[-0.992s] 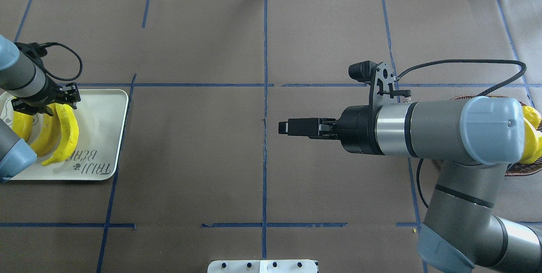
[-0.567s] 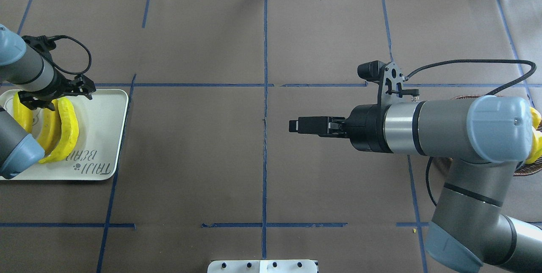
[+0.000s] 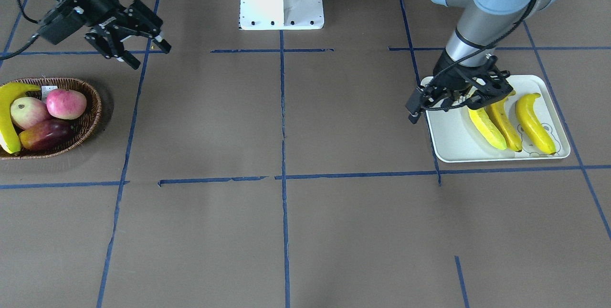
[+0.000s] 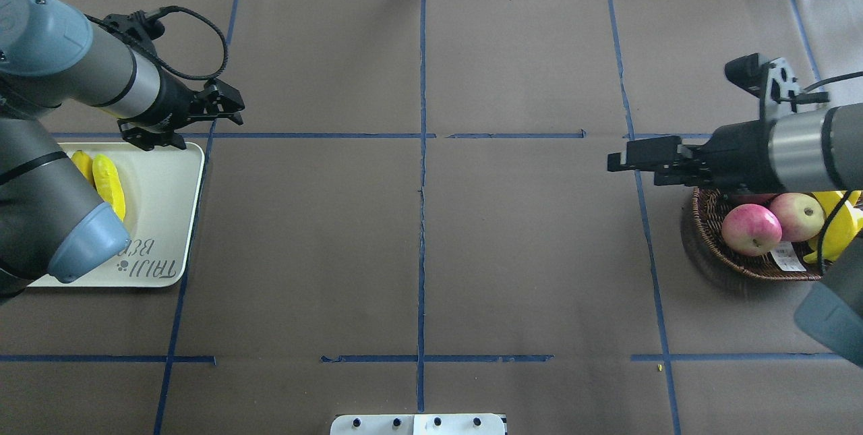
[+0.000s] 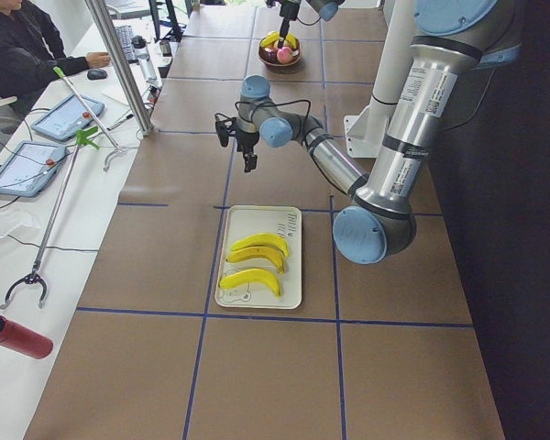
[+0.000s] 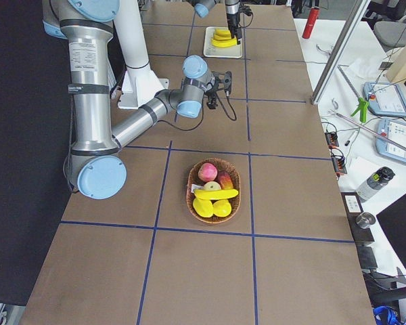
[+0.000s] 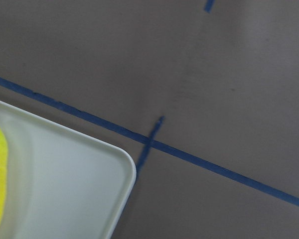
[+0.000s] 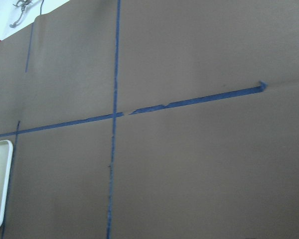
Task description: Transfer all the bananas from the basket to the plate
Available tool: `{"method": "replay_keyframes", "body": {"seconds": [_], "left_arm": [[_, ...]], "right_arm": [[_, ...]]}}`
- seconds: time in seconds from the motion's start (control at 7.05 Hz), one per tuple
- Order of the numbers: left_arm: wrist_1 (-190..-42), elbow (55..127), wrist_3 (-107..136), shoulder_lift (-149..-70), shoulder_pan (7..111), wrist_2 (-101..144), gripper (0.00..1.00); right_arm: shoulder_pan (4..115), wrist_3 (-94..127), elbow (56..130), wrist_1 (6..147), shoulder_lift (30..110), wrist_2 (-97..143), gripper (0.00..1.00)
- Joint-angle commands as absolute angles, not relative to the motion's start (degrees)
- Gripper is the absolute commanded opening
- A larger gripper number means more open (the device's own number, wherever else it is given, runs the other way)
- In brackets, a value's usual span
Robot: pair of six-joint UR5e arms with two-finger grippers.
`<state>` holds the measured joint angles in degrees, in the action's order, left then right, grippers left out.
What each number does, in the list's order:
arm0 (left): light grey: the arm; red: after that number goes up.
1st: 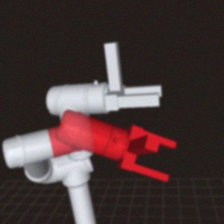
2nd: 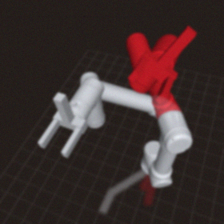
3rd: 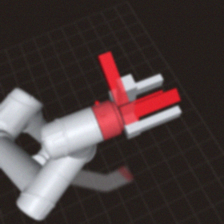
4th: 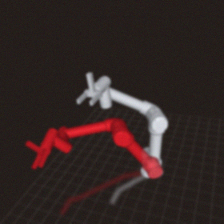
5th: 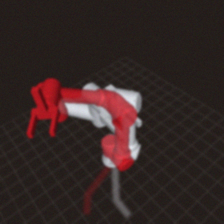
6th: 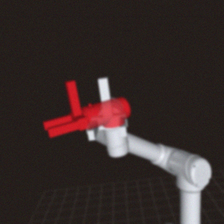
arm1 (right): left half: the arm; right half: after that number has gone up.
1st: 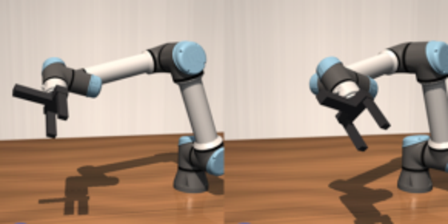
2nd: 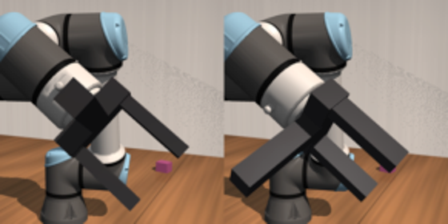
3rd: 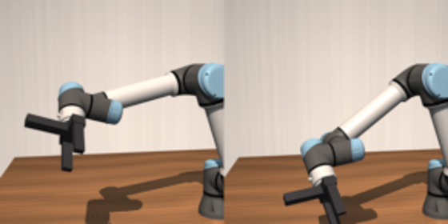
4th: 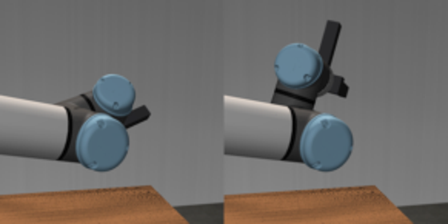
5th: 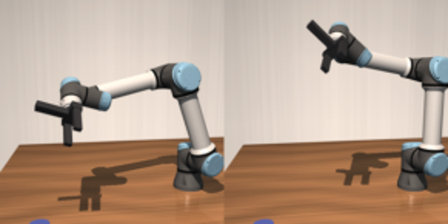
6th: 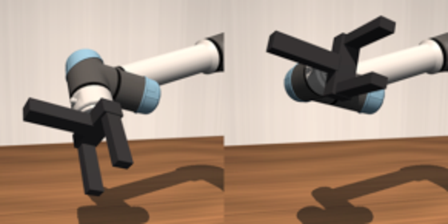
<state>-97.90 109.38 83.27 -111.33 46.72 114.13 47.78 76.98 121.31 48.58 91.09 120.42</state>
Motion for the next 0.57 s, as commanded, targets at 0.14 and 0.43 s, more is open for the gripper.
{"method": "replay_keyframes", "body": {"seconds": [0.14,0.43], "left_arm": [[-97.9,110.2,89.1,-115.8,42.6,114.0,1.0],[-98.2,110.1,90.5,-116.5,39.5,110.2,1.0]], "right_arm": [[60.8,58.6,119.6,47.6,105.6,134.5,1.0],[68.8,56.9,114.5,47.4,108.3,142.3,1.0]]}}
